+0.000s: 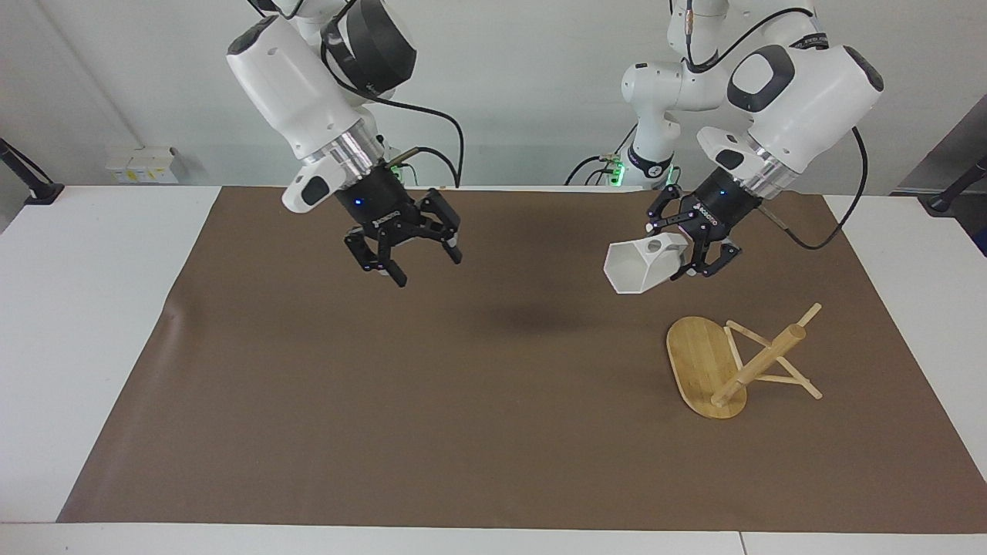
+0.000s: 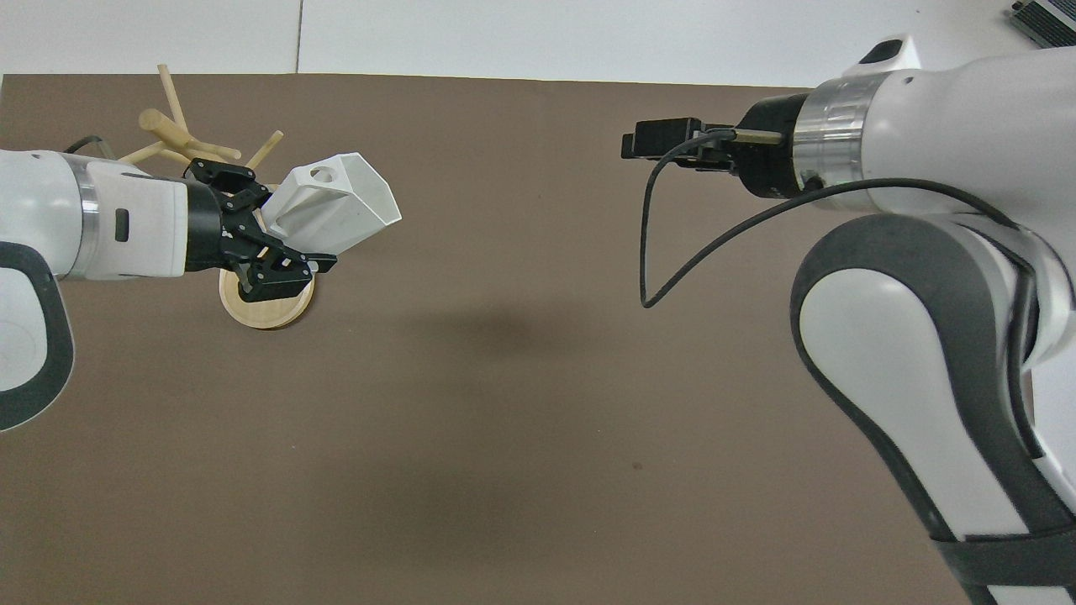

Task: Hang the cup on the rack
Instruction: 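Open the right gripper and withdraw it while the left gripper holds the cup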

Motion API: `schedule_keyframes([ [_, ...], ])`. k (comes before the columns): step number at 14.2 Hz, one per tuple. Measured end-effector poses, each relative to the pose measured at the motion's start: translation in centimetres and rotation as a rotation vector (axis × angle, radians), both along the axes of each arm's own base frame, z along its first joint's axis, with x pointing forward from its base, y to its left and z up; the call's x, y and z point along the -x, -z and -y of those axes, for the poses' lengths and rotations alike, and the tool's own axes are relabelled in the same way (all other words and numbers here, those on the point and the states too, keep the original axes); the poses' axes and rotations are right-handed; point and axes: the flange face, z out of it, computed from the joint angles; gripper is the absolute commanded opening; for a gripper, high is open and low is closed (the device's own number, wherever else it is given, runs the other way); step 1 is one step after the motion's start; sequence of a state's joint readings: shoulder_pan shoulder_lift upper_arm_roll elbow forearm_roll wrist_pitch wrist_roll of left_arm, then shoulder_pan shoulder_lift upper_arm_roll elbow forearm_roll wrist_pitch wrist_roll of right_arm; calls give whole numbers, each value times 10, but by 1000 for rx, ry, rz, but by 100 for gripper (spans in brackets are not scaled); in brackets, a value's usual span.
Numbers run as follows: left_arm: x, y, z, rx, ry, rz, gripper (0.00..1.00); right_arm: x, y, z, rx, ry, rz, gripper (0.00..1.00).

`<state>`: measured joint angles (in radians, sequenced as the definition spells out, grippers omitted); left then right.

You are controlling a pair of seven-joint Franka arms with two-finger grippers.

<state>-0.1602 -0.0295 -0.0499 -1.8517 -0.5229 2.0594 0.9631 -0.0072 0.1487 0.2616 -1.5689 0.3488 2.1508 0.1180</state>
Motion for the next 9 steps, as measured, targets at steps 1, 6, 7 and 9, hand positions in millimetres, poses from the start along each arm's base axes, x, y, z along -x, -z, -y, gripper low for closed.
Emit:
schedule_keyframes([
  [1, -1, 1, -2, -19, -27, -4, 0, 1, -5, 16, 62, -12, 17, 100],
  [6, -2, 3, -3, -170, -131, -6, 0, 9, -22, 121, 261, -19, 5, 100],
  [7, -1, 4, -1, -196, -144, -6, 0, 10, -21, 144, 282, -3, -13, 100],
  [9, 0, 3, 5, -215, -154, -3, 0, 15, -17, 173, 371, 12, -59, 100],
])
